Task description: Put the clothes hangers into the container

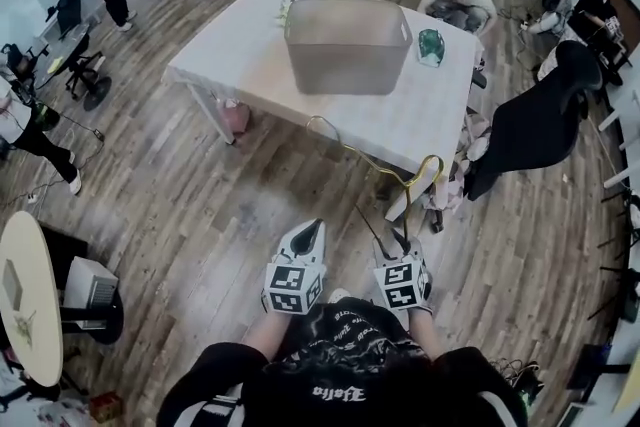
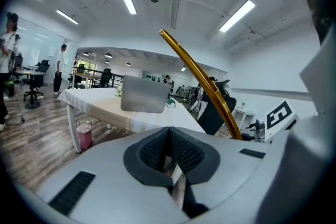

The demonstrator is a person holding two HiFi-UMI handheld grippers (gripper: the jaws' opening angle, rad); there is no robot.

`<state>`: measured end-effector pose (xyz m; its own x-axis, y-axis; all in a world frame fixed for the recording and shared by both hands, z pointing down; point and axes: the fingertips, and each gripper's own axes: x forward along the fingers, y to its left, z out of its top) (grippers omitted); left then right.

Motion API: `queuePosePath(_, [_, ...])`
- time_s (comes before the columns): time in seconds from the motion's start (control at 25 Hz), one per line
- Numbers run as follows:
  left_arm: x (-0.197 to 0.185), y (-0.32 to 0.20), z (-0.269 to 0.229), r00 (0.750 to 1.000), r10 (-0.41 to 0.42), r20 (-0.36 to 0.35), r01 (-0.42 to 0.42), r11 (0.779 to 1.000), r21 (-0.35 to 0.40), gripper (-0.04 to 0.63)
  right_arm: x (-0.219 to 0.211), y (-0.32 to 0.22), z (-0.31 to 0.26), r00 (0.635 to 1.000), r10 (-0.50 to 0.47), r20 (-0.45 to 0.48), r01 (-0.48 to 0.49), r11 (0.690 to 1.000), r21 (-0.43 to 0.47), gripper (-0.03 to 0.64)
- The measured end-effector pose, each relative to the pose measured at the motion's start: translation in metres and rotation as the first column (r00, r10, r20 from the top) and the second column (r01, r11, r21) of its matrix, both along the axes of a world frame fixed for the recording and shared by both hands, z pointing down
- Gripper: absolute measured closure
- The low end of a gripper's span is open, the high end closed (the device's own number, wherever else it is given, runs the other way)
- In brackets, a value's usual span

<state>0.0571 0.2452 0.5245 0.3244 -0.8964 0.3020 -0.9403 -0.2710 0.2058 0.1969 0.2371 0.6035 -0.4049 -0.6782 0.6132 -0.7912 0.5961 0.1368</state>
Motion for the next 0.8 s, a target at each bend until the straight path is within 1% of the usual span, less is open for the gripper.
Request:
queuePosePath(0.08, [0.003,-0.007,0.003,1.0,-0.003,-0.004,0.003,1.0,-0.011,0.575,0.002,-0.008,-0.001,1.0,-0.014,-0.004,0.014,1.0,0.004,0.446])
queuePosePath(0.12, [0.006,-0.01,0.003,1.0,0.006,-0.02,-0.006,1.0,-0.015,0.575,0.003,-0.011,-0.002,1.0,-0.02,-0.003,0.02,1.0,0.005,0.446])
queuePosePath(0.24, [0.019,-0.02,-0.001,0.996,0.063,-0.07,-0.063,0.998,0.001,0.575,0.006,-0.023,-0.004,1.0,-0.013,0.022,0.013,1.0,-0.003,0.446])
queuePosePath(0.36, [0.021,-0.033,-0.002,0.995,0.078,-0.055,-0.078,0.997,0.01,0.575,0.005,-0.036,-0.008,0.999,0.001,0.042,-0.001,1.0,0.003,0.446])
queuePosePath(0.44, [0.018,-0.045,0.001,0.996,0.081,-0.045,-0.08,0.997,0.009,0.575,0.005,-0.046,-0.005,0.999,0.004,0.034,-0.004,1.0,0.005,0.446])
queuePosePath(0.56, [0.013,-0.068,0.007,0.995,0.08,-0.053,-0.08,0.997,0.003,0.575,0.006,-0.061,-0.001,0.999,0.031,0.03,-0.03,1.0,-0.005,0.446])
queuePosePath(0.68, [0.002,-0.098,0.007,0.995,0.075,-0.062,-0.074,0.997,0.01,0.575,0.001,-0.084,-0.001,0.998,0.054,0.037,-0.054,0.999,-0.004,0.446])
queuePosePath(0.8, [-0.014,-0.138,0.003,0.995,0.085,-0.059,-0.084,0.996,0.023,0.575,-0.013,-0.117,0.0,0.998,0.063,0.029,-0.062,0.998,-0.013,0.446])
